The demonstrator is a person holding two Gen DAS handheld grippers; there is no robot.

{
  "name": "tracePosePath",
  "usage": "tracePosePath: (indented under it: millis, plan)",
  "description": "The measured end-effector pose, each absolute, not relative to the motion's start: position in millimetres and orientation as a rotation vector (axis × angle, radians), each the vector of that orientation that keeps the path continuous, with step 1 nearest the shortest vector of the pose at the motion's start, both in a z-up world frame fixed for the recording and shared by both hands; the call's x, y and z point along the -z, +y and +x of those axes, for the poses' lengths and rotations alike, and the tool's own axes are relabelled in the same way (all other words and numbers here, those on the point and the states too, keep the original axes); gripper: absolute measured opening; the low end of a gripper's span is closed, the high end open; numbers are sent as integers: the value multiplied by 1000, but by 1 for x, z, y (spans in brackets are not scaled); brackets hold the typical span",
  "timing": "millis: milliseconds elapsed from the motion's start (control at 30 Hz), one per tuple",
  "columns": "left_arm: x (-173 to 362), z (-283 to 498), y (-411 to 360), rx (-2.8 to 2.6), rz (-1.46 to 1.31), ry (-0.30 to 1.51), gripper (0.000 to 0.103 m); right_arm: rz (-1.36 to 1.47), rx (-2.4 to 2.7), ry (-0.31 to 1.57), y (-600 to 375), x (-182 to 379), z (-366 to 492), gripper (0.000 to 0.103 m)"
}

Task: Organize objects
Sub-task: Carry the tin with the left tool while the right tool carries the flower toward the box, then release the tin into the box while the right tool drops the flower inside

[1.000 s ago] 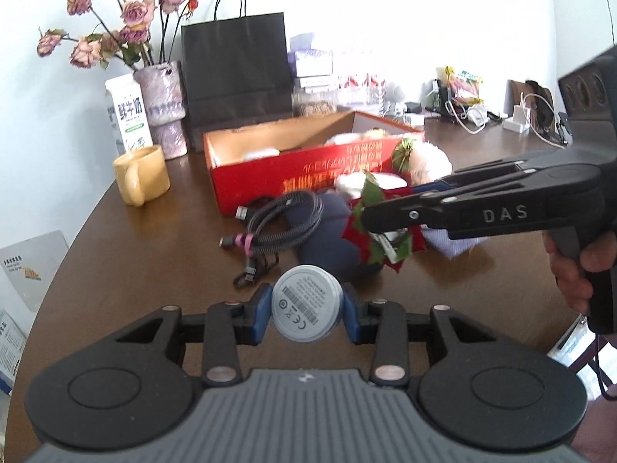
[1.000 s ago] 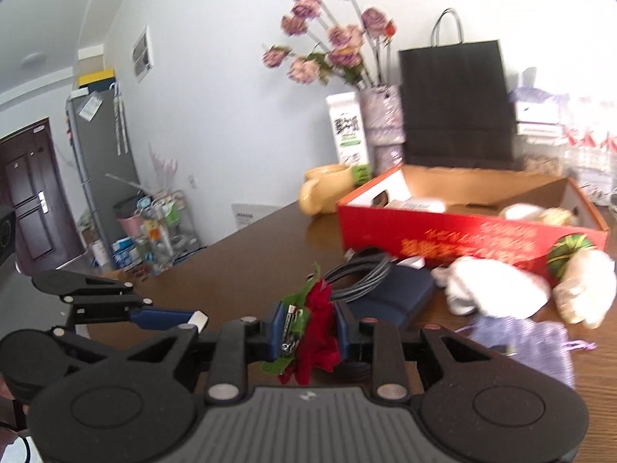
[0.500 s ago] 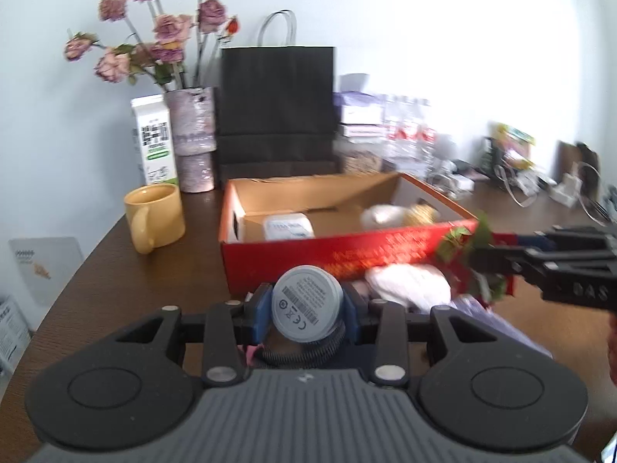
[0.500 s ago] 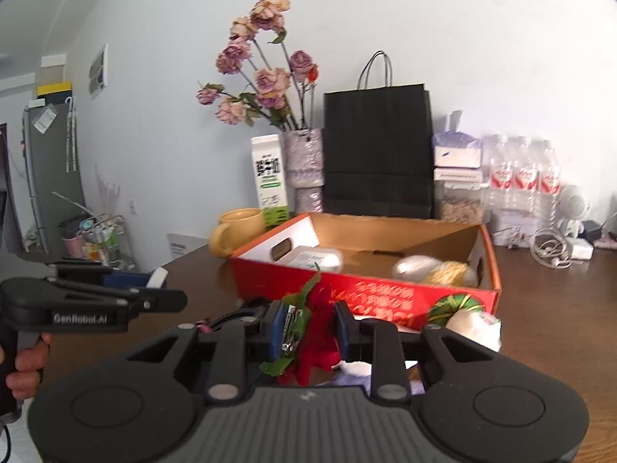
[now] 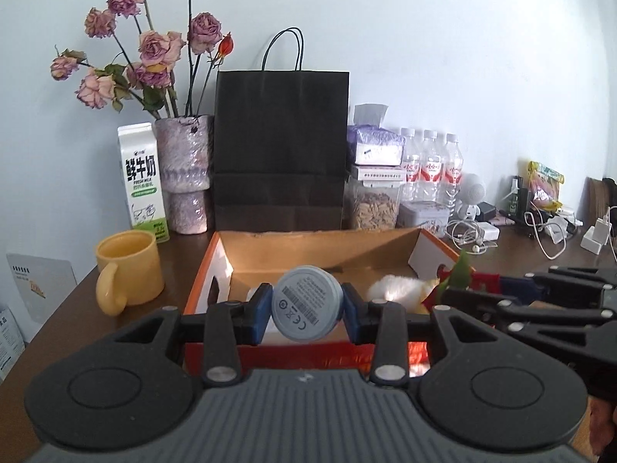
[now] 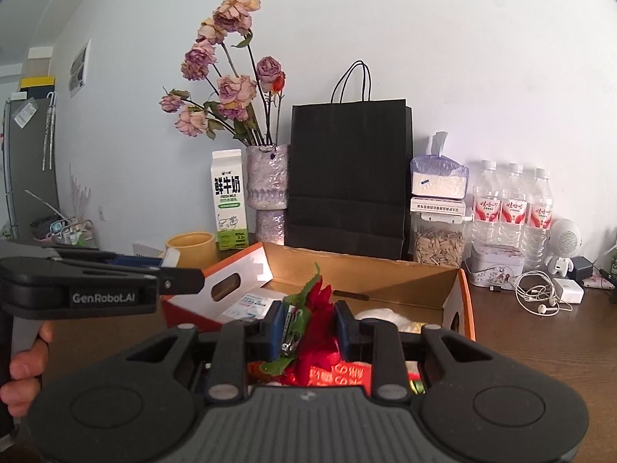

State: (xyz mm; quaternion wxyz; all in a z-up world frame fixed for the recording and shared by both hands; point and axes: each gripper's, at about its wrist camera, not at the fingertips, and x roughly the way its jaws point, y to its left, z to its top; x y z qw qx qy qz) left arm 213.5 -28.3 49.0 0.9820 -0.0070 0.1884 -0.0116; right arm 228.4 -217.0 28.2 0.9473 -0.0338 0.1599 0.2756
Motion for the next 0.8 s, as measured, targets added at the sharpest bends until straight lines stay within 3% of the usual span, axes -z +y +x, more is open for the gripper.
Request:
tracePosePath:
  millis: [800]
  plan:
    - [-25,322,-23,-7,-30,444,39,-94,-508,424,-194,2,328,27]
